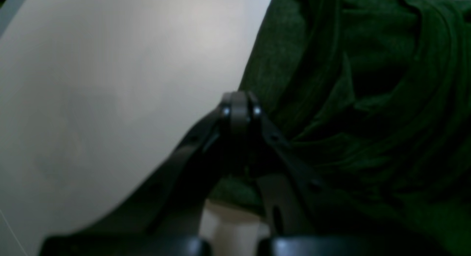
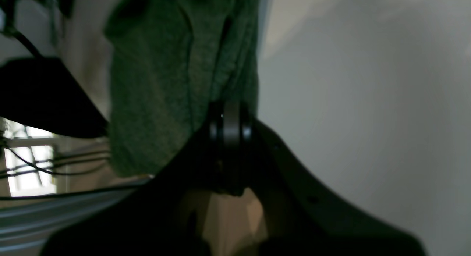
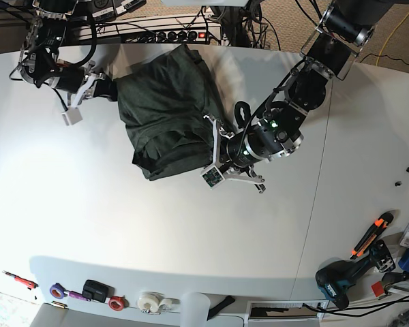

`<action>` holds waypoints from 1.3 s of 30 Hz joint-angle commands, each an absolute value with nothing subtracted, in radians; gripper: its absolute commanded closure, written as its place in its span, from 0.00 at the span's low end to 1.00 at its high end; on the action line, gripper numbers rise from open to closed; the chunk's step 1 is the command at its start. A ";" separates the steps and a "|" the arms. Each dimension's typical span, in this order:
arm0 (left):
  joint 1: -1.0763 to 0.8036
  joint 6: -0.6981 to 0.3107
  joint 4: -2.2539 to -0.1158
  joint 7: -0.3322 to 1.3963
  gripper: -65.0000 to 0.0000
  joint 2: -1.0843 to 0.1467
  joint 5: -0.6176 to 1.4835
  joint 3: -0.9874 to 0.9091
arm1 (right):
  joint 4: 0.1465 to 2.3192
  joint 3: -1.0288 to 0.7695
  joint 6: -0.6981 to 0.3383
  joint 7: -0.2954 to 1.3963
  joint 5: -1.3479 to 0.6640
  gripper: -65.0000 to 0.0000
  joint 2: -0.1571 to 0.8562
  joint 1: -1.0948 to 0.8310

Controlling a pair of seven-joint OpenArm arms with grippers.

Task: Layout the t-shirt on the table in an organized manner, then fold the t-shirt properly
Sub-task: 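Grasp opposite sides of the folded shirt with both grippers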

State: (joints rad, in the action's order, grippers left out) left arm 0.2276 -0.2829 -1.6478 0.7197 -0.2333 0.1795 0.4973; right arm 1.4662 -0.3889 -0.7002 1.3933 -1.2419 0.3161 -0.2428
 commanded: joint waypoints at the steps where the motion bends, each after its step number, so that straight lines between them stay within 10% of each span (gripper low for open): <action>1: 0.250 -0.280 -1.663 0.693 1.00 -0.230 0.182 0.494 | 1.498 -0.372 -0.698 1.396 -1.245 1.00 0.330 -0.254; 21: 0.249 -0.280 -1.663 0.690 1.00 -0.231 0.182 0.494 | 1.769 -0.300 -0.698 1.396 -1.076 1.00 0.362 -0.307; 31: 0.249 -0.280 -1.663 0.689 1.00 -0.230 0.182 0.494 | 1.769 -0.600 -0.698 1.396 -1.273 0.72 0.363 -0.290; 39: 0.253 -0.195 -1.663 0.678 1.00 -0.231 0.070 0.493 | 1.770 -0.552 -0.698 1.396 -1.484 0.72 0.161 -0.263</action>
State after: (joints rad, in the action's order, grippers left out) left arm 0.2295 -0.1967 -1.6474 0.7013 -0.2340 0.0681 0.4965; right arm 1.7542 -0.5461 -0.6968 1.4174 -1.4471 0.1432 -0.2749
